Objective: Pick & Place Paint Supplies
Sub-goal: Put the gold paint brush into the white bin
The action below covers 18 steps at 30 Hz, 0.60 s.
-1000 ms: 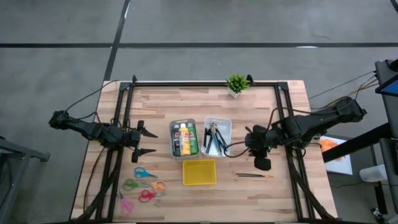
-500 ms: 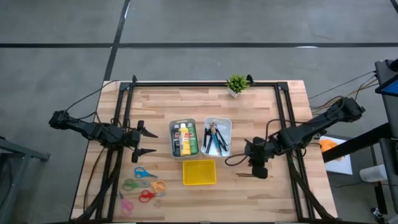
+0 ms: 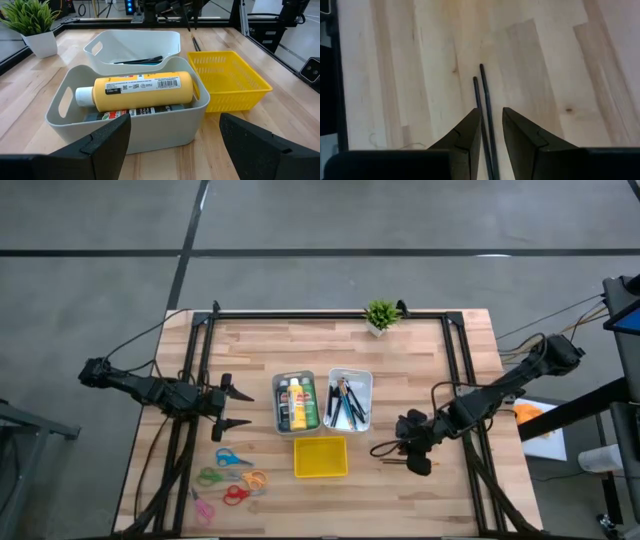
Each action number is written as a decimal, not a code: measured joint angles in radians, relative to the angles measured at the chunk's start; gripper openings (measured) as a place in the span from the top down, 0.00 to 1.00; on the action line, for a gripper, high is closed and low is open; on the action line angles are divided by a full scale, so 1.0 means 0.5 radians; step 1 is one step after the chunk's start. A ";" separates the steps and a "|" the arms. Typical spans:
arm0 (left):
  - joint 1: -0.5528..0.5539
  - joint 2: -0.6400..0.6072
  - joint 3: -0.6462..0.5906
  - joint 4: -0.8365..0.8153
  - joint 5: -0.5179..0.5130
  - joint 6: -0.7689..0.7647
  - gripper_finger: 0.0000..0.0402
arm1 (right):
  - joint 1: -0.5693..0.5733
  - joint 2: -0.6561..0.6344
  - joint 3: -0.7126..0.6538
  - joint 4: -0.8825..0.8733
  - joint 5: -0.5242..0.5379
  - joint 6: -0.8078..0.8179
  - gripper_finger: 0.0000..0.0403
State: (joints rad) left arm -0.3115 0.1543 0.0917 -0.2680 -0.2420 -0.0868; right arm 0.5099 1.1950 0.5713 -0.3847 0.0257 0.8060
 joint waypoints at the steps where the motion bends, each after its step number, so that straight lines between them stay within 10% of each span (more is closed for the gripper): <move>1: 0.000 0.000 -0.001 0.000 0.000 0.000 0.24 | 0.006 0.000 0.000 0.003 0.002 0.000 0.80; 18: 0.000 0.000 -0.001 0.000 0.000 0.000 0.24 | 0.037 0.505 0.194 0.001 0.002 0.013 0.80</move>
State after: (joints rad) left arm -0.3115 0.1543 0.0914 -0.2680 -0.2420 -0.0868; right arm 0.5282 1.4477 0.6683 -0.3841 0.0269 0.8127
